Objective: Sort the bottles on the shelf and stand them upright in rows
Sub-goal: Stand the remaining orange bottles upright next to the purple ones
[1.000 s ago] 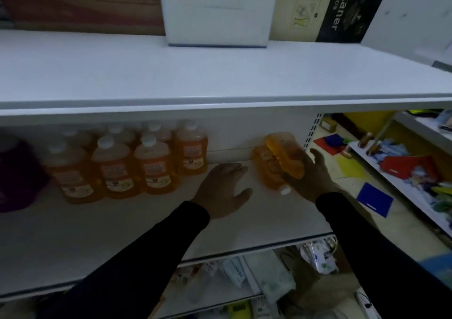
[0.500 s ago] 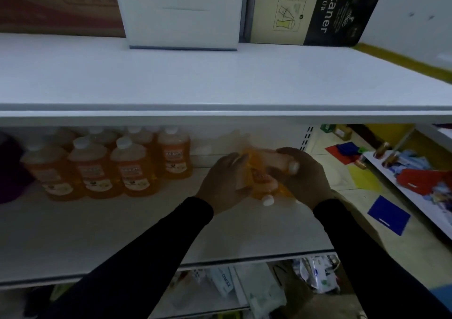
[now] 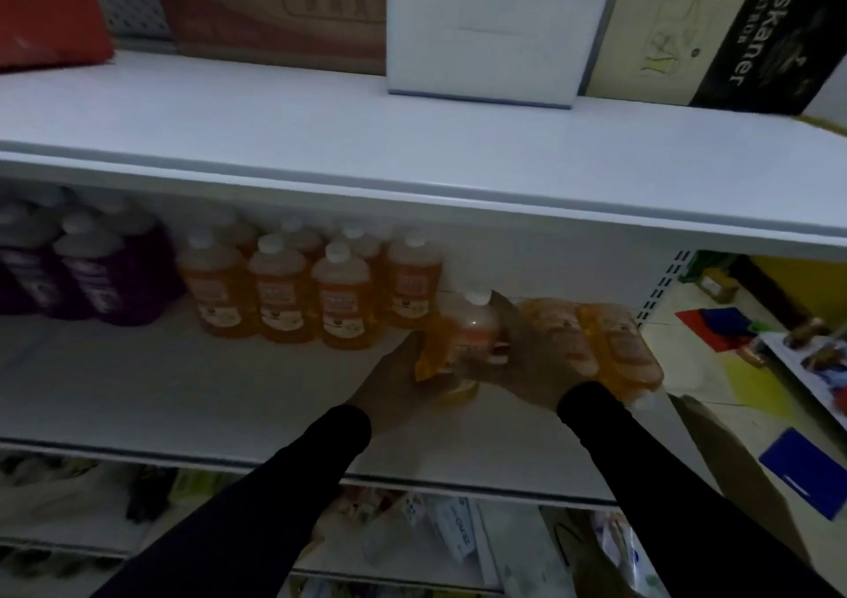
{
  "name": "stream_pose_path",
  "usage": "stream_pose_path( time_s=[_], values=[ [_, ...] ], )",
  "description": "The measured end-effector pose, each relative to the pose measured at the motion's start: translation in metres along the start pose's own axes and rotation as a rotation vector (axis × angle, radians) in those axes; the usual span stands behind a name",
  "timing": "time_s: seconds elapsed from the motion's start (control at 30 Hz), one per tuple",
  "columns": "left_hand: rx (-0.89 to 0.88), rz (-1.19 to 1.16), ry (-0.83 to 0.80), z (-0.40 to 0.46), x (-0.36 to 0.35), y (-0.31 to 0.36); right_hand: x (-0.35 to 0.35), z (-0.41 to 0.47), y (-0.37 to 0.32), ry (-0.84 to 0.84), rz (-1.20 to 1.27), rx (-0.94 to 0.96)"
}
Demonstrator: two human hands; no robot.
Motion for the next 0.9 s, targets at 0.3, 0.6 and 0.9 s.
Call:
stream_pose_path(
  time_s=[0.3,0.6,0.9],
  values=[
    [-0.013,0.497,0.024,-0.027,0.051,-0.035,-0.059,0.037,0.004,0.110,0.047,0.093],
    [0.217,0.966,-0.050,-0.053,0.068,-0.091,-0.073,0.057,0.015,0.207,-0.134,0.064],
    [0.186,0.997,-0.018,-0.052,0.067,-0.093,-0.079,0.075,0.016,0.236,-0.184,0.030]
  ],
)
Point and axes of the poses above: each hand's wrist, its own z-axis towards the middle knuckle, its own x-axis out of the back of the hand, y = z × x, the point moved 2 cm from there along z, towards the middle knuckle, and after that the axes turned 10 degrees about z, right-handed, at the moved point
